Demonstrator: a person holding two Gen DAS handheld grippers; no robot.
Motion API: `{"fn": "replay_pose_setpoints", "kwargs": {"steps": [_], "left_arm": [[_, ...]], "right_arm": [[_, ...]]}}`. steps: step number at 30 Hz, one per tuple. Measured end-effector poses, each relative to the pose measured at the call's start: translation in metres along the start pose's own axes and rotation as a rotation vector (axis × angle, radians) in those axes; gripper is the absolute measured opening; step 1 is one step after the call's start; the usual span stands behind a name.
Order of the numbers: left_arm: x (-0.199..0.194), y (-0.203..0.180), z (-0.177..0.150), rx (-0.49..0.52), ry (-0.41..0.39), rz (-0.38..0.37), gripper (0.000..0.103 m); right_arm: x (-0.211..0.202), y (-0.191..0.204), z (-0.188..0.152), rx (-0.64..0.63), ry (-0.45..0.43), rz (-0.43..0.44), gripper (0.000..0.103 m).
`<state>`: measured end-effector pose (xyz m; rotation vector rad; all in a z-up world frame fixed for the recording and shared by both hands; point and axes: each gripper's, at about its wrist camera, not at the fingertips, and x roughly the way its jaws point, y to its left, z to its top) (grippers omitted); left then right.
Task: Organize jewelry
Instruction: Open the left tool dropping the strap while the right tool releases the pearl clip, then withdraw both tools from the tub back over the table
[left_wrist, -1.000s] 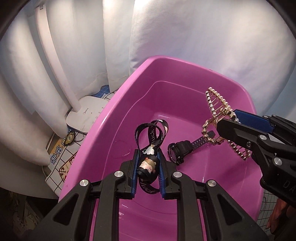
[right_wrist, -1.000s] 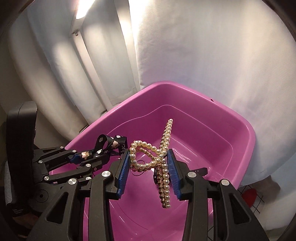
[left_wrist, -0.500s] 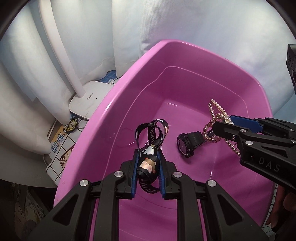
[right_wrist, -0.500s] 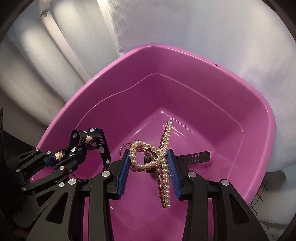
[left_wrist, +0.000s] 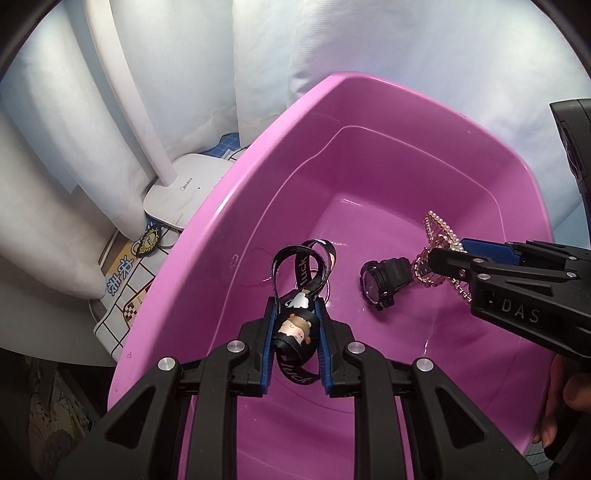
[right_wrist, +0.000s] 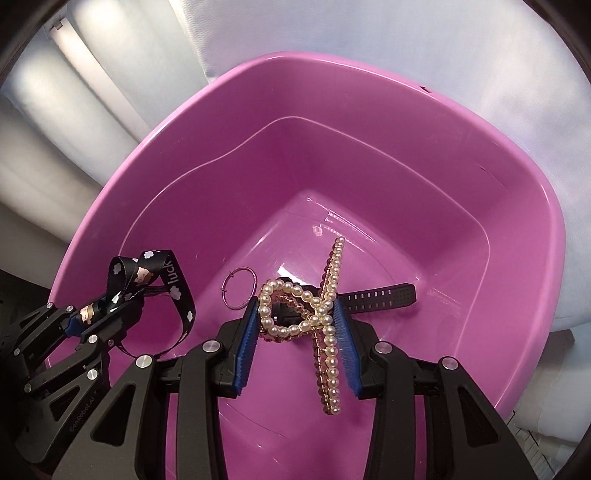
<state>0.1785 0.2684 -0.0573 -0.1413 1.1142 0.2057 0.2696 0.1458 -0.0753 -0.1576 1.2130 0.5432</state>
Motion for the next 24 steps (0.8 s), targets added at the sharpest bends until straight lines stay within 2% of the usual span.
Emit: {"fn": "replay_pose_setpoints", "kwargs": {"steps": [6,10,11,21,24], "left_arm": [[-0.003,-0.003,-0.001,0.007,-0.016,0.02,0.029],[-0.012,-0.002,-0.001,-0.002,-0.056,0.027,0.067],[-0.014,-0.002,-0.001,-0.002,-0.067,0.031,0.069],[-0.015,0.0,-0.004,-0.005,-0.066,0.032,0.071],[-0.016,0.001,-0.006,-0.004,-0.067,0.031,0.073]], "right_arm": [[0.001,0.007,0.0,-0.014,-0.003,-0.013,0.052],[0.002,0.008,0.0,-0.014,-0.007,-0.012,0.054],[0.002,0.008,0.0,-0.014,-0.007,-0.013,0.054],[0.005,0.006,-0.001,-0.016,-0.006,-0.014,0.055],[-0.005,0.008,-0.003,-0.016,-0.008,-0.013,0.055]]}}
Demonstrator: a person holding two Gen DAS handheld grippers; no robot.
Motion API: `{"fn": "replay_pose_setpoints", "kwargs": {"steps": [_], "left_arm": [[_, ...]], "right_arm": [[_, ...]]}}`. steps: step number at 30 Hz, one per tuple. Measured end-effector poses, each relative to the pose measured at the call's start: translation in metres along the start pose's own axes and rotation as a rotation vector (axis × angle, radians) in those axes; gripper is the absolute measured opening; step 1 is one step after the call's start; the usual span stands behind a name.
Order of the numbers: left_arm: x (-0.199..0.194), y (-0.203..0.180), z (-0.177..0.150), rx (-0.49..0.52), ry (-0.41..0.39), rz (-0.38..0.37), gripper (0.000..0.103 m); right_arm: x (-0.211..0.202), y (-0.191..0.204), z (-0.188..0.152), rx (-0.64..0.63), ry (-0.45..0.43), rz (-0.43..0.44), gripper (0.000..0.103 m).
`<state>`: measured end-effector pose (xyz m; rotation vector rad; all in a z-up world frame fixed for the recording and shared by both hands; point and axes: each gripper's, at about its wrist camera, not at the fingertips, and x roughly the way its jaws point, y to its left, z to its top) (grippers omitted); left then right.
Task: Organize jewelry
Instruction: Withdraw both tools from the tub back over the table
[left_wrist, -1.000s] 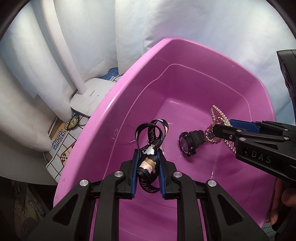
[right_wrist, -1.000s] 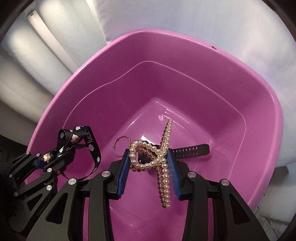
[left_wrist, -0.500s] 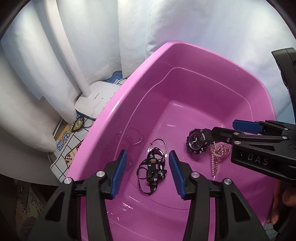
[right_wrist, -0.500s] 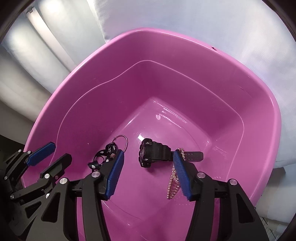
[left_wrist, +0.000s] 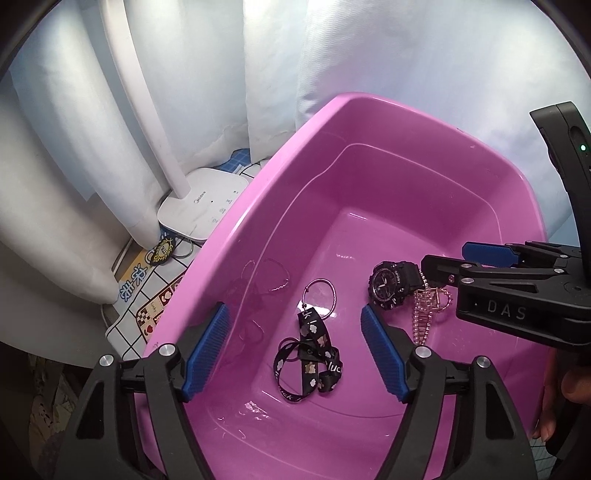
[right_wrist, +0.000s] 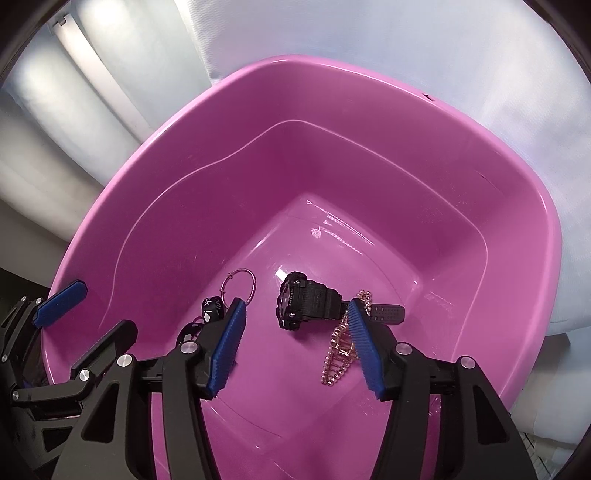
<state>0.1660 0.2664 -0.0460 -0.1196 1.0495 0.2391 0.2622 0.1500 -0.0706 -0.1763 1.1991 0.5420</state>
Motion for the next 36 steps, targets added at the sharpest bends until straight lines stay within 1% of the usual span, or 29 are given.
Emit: {"fn": "replay_pose_setpoints", "kwargs": {"steps": [3,5,12,14,20,24,30,33,36], "left_arm": [[-0.001,0.0,-0.001,-0.003,-0.001,-0.002,0.074],[-0.004,0.001,-0.001,-0.007,-0.005,-0.004,0.077],[-0.014,0.0,-0.002,0.003,-0.03,-0.008,0.082],[-0.02,0.0,-0.003,0.008,-0.048,-0.008,0.085],[-0.044,0.003,-0.007,0.021,-0.131,0.007,0.092],[-0.06,0.008,-0.009,0.01,-0.186,0.01,0.094],[-0.088,0.016,-0.012,-0.036,-0.278,-0.029,0.096],[-0.102,0.009,-0.016,-0.018,-0.322,-0.044,0.096],[-0.111,-0.004,-0.018,0.016,-0.342,-0.057,0.096]], "right_arm": [[-0.001,0.003,-0.001,-0.01,0.0,-0.004,0.059],[-0.003,0.005,-0.001,-0.02,-0.004,-0.015,0.064],[-0.006,0.008,-0.002,-0.023,-0.015,-0.026,0.067],[-0.009,0.01,-0.004,-0.025,-0.028,-0.028,0.071],[-0.028,0.015,-0.007,-0.021,-0.08,-0.05,0.072],[-0.045,0.017,-0.014,-0.007,-0.13,-0.046,0.072],[-0.087,0.011,-0.04,0.024,-0.256,-0.054,0.072],[-0.107,-0.002,-0.061,0.063,-0.3,-0.053,0.072],[-0.124,-0.021,-0.089,0.112,-0.322,-0.07,0.073]]}}
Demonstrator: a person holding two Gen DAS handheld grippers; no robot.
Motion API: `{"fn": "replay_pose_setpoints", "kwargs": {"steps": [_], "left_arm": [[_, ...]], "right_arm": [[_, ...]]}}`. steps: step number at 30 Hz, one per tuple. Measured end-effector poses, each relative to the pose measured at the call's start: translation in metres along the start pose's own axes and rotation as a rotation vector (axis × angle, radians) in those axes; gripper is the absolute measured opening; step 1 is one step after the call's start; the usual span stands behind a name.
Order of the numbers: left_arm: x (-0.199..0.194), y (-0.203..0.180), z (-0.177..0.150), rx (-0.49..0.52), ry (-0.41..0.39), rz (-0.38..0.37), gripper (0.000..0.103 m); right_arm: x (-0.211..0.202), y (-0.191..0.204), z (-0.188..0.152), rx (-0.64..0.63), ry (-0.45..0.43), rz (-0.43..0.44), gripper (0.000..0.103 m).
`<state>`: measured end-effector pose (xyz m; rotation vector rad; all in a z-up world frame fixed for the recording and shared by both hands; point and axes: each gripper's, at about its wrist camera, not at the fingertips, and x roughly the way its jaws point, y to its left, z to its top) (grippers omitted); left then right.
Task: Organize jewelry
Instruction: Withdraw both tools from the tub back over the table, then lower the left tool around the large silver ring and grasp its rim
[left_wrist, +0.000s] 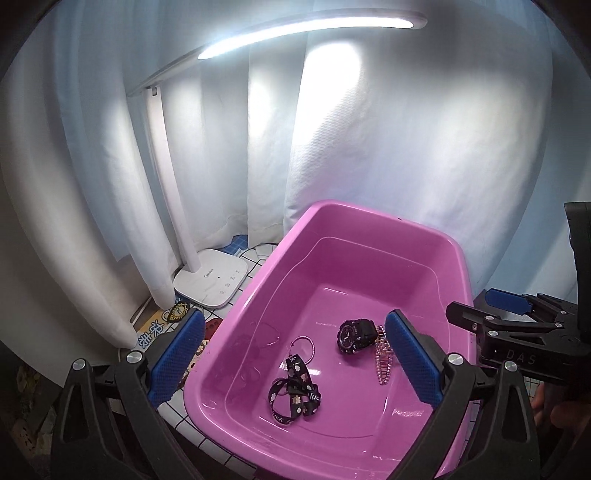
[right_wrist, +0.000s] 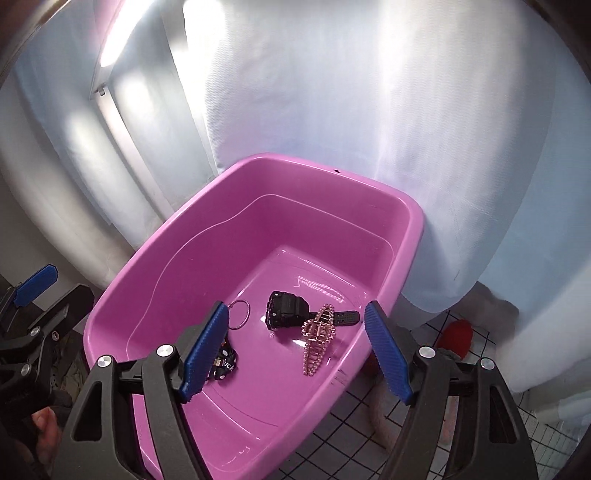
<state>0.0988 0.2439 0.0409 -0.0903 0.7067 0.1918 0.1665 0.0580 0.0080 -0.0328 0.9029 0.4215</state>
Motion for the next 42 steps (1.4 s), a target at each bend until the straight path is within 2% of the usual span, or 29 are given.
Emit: {"fn": "replay_pose_setpoints", "kwargs": {"steps": [8,15,19,22,25,30,35,42], "left_arm": [[-0.024,-0.053,-0.01,0.037,-0.01,-0.111,0.096],[-0.051,-0.124,-0.024,0.086,-0.025,-0.218,0.096],[-0.069,-0.167,-0.046,0.105,-0.018,-0.237,0.096],[-0.081,-0.2,-0.068,0.108,-0.008,-0.219,0.097],[-0.093,-0.231,-0.092,0.094,0.02,-0.161,0.097],[-0.102,-0.273,-0.14,0.047,0.1,-0.113,0.097],[-0.106,-0.307,-0.186,0.03,0.152,-0.068,0.097],[-0.075,-0.339,-0.225,0.086,0.213,-0.026,0.097]], "right_arm": [[-0.063,-0.083,-0.069,0.152,-0.039,-0.108,0.073],[-0.124,-0.17,-0.135,0.28,-0.036,-0.238,0.073],[-0.153,-0.222,-0.18,0.332,-0.033,-0.264,0.073],[-0.171,-0.258,-0.208,0.349,-0.034,-0.262,0.073],[-0.184,-0.292,-0.234,0.359,-0.014,-0.238,0.073],[-0.192,-0.33,-0.268,0.283,0.018,-0.185,0.073],[-0.177,-0.351,-0.29,0.195,0.069,-0.125,0.073],[-0.136,-0.368,-0.295,0.173,0.086,-0.056,0.073]]}}
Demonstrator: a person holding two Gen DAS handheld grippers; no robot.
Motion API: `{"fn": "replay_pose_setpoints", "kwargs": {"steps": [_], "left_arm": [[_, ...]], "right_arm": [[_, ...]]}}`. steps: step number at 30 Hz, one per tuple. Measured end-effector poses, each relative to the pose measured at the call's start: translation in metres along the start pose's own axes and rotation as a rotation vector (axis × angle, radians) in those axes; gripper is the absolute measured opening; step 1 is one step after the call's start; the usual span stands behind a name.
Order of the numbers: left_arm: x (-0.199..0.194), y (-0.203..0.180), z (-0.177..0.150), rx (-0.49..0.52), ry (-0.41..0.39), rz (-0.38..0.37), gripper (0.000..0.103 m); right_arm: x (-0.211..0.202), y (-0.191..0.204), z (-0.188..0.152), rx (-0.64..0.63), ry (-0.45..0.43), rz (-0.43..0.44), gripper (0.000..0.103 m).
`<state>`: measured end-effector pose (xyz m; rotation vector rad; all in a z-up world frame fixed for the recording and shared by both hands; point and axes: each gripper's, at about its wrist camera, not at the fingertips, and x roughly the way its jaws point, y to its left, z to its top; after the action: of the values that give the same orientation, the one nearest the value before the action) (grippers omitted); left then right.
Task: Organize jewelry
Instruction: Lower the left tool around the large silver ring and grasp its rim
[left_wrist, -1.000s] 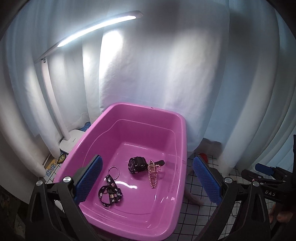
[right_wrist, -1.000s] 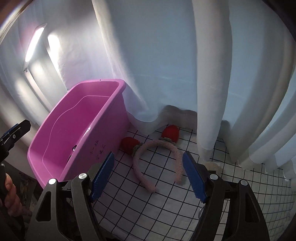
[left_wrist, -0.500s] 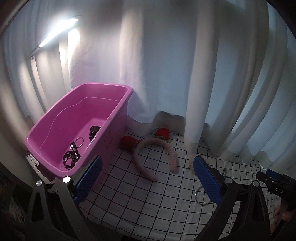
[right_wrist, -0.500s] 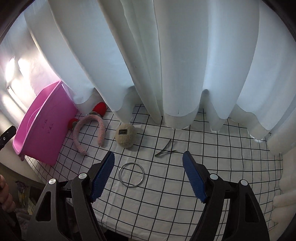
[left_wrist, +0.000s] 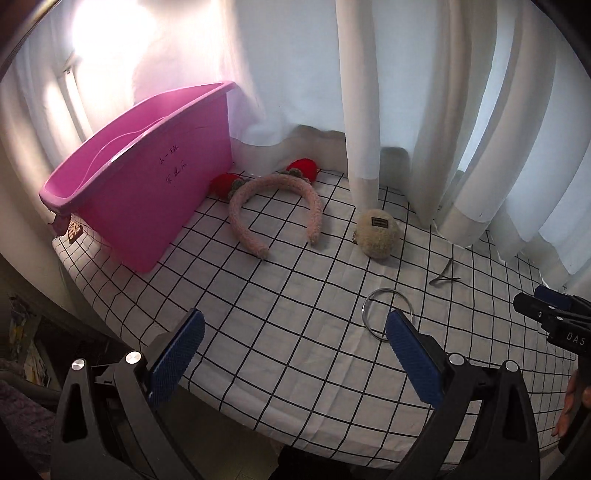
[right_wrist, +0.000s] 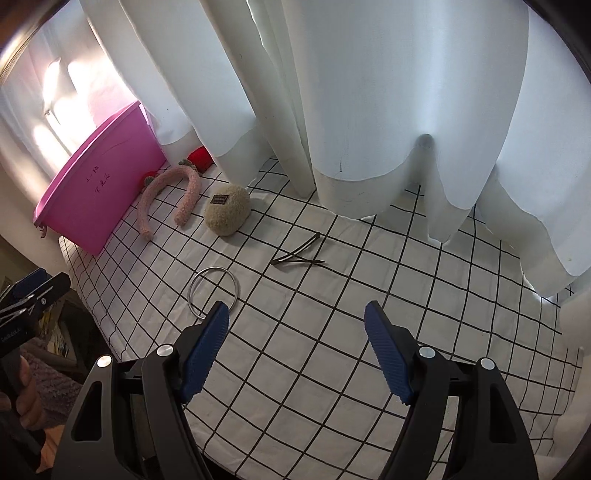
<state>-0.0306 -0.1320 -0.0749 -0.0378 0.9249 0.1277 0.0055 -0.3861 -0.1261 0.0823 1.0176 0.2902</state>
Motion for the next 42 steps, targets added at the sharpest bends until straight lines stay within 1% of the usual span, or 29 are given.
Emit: {"fn": "replay_pose_setpoints", "kwargs": {"steps": [5,8,14,16,22,28,32,35,38,42], "left_arm": [[0.038,-0.017,-0.008,0.022,0.04,-0.028,0.097],[0.056,-0.027,-0.012,0.02,0.046,-0.046,0.097],[0.087,-0.05,-0.03,-0.009,0.086,-0.043,0.097],[0.09,-0.057,-0.035,-0.03,0.08,-0.047,0.097],[0.104,-0.078,-0.043,-0.069,0.068,-0.04,0.097],[0.119,-0.09,-0.046,-0.09,0.084,-0.014,0.097],[0.124,-0.092,-0.046,-0.106,0.089,0.006,0.097],[0.132,-0.092,-0.046,-0.117,0.104,0.016,0.097],[0.136,-0.095,-0.045,-0.105,0.097,0.042,0.097],[0.139,-0.092,-0.044,-0.111,0.087,0.049,0.098]], "right_arm": [[0.034,-0.002,0.01,0.009,0.008,0.008,0.073],[0.054,-0.003,0.012,-0.005,0.01,0.02,0.073],[0.086,-0.009,0.011,-0.047,0.003,0.071,0.073],[0.094,-0.01,0.013,-0.074,0.007,0.077,0.073],[0.109,-0.014,0.017,-0.139,-0.017,0.104,0.073],[0.124,-0.019,0.019,-0.154,-0.007,0.128,0.073],[0.127,-0.018,0.022,-0.165,-0.02,0.135,0.073],[0.129,-0.015,0.024,-0.185,-0.029,0.126,0.073],[0.132,-0.01,0.024,-0.221,-0.036,0.099,0.073],[0.136,-0.005,0.025,-0.271,-0.041,0.067,0.073]]}}
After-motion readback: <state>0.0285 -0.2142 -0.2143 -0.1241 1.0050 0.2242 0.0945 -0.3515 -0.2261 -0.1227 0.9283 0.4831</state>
